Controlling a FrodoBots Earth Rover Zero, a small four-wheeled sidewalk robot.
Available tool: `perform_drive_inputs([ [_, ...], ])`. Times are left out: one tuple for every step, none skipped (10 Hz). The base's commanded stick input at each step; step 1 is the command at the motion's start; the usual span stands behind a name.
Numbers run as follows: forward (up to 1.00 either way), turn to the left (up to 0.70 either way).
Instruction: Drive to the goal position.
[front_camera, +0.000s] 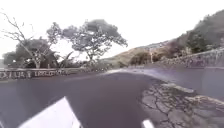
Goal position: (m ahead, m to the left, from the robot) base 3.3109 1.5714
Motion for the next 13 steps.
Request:
perform_drive_inputs([
  [0.85,0.0],
  [0.85,0.0],
  [0.85,0.0],
  [0.85,0.0],
  [0.85,0.0],
  [0.85,0.0],
  [0.85,0.0],
  [0.85,0.0],
  [0.85,0.0],
  [0.85,0.0],
  [0.85,0.0],
  [0.85,0.0],
  [0.85,0.0],
])
